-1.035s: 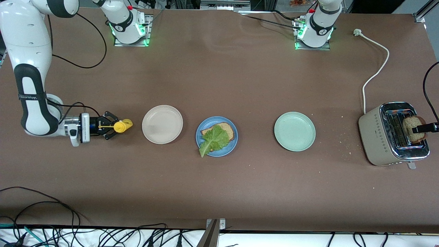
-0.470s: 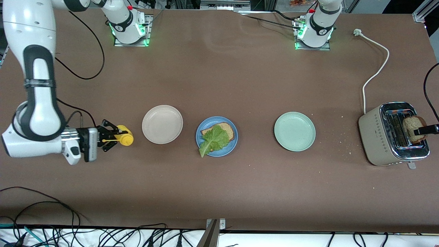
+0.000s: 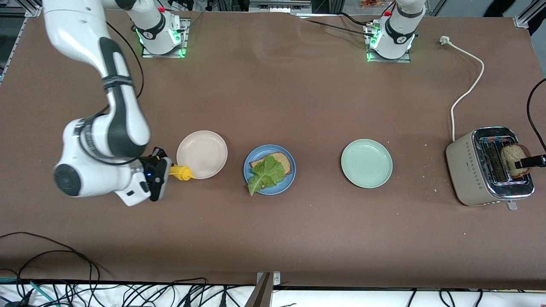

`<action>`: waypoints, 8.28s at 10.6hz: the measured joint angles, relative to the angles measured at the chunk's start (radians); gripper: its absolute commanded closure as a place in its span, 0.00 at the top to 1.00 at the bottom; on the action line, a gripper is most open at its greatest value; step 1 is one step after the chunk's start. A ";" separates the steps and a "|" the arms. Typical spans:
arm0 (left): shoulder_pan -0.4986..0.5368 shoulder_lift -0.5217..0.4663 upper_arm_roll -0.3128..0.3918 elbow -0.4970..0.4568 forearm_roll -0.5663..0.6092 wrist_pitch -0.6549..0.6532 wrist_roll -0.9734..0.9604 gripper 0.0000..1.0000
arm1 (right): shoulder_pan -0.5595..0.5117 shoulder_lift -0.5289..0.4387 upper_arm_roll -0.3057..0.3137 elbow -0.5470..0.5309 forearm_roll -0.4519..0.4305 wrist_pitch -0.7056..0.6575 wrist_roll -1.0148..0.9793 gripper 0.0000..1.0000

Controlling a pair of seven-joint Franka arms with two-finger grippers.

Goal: Make sandwich in blue plate with both arms
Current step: 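Lift the yellow bottle and tilt it over the lettuce, then carry the yellow bottle back beside the white plate, then set down the yellow bottle and open the right gripper, then grasp the toasted bread slice in the toaster with the left gripper, then lift the bread slice and carry it over the blue plate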

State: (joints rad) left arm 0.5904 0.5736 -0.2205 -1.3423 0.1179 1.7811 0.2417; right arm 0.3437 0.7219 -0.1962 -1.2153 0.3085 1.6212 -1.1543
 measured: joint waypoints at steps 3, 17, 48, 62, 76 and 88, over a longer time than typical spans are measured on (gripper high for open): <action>-0.002 0.000 -0.002 0.001 0.000 0.001 0.000 1.00 | 0.128 0.001 -0.001 0.046 -0.244 0.000 0.100 0.08; -0.003 -0.001 -0.005 0.002 0.000 0.001 0.000 1.00 | 0.563 0.087 0.000 0.068 -0.952 -0.005 0.451 0.08; -0.006 0.007 -0.003 -0.022 0.000 0.001 0.000 0.85 | -0.458 0.310 -0.019 -0.146 0.722 -0.430 -1.378 0.11; -0.004 0.003 -0.027 -0.010 0.056 0.000 0.022 0.00 | -0.499 0.356 -0.168 -0.130 0.757 -0.439 -1.261 1.00; -0.008 -0.212 -0.232 -0.026 -0.082 -0.277 -0.152 0.00 | -0.479 0.203 -0.338 0.060 0.729 -0.541 -0.223 1.00; -0.468 -0.058 -0.403 -0.166 -0.307 0.328 -1.088 0.00 | -0.377 -0.357 0.024 -0.318 -0.138 -0.077 0.750 1.00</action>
State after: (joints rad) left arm 0.1225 0.5157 -0.6239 -1.5081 -0.1887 2.1094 -0.8465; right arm -0.0332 0.3645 -0.1719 -1.5331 0.1701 1.5447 -0.4040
